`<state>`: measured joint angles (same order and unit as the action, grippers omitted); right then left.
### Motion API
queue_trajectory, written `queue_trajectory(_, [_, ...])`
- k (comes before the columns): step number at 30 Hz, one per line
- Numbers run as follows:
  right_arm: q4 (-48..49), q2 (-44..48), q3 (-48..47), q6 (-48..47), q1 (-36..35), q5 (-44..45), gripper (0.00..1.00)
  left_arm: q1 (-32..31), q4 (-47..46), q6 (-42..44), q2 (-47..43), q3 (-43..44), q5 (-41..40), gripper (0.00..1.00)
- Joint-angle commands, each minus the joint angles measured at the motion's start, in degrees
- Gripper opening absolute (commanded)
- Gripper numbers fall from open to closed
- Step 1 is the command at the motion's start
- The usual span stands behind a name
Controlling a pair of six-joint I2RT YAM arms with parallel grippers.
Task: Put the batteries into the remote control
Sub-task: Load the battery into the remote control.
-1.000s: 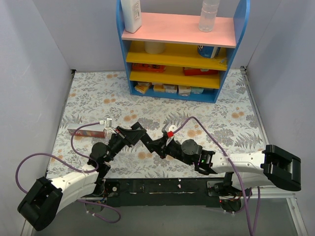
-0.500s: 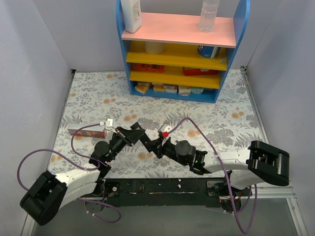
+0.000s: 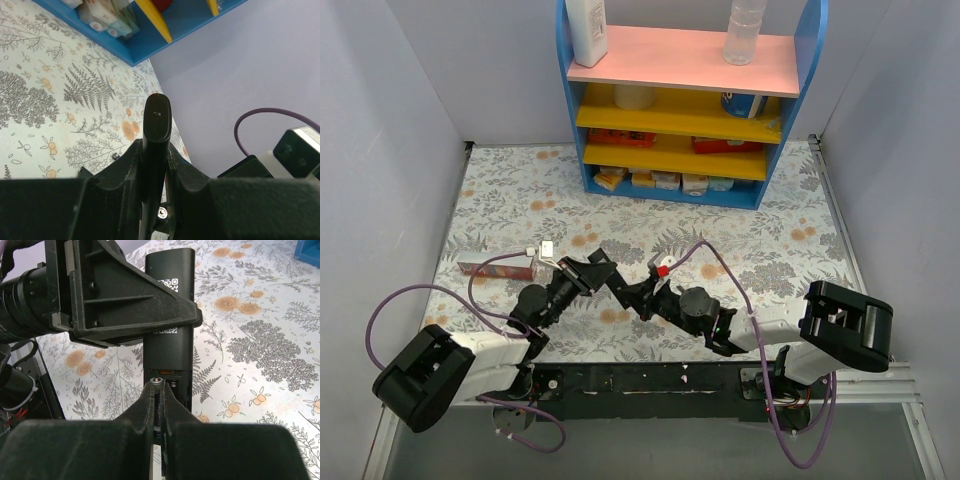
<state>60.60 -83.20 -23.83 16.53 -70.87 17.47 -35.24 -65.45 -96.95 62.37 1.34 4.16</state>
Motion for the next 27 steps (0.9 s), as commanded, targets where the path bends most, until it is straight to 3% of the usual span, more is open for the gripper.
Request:
queue_trajectory(1, [-1.4, -2.8, 0.2, 0.4, 0.3, -2.9, 0.03, -3.4, -17.4, -6.6, 0.8, 2.3, 6.3, 0.0])
queue_trajectory(18, [-4.3, -3.3, 0.1, 1.0, 1.2, -0.7, 0.04, -4.2, -12.7, -2.2, 0.9, 2.3, 5.7, 0.0])
queue_trajectory(27, [-10.6, 1.6, -1.5, 1.2, 1.2, 0.3, 0.02, -4.3, -8.1, 1.2, -1.0, 3.2, 5.8, 0.0])
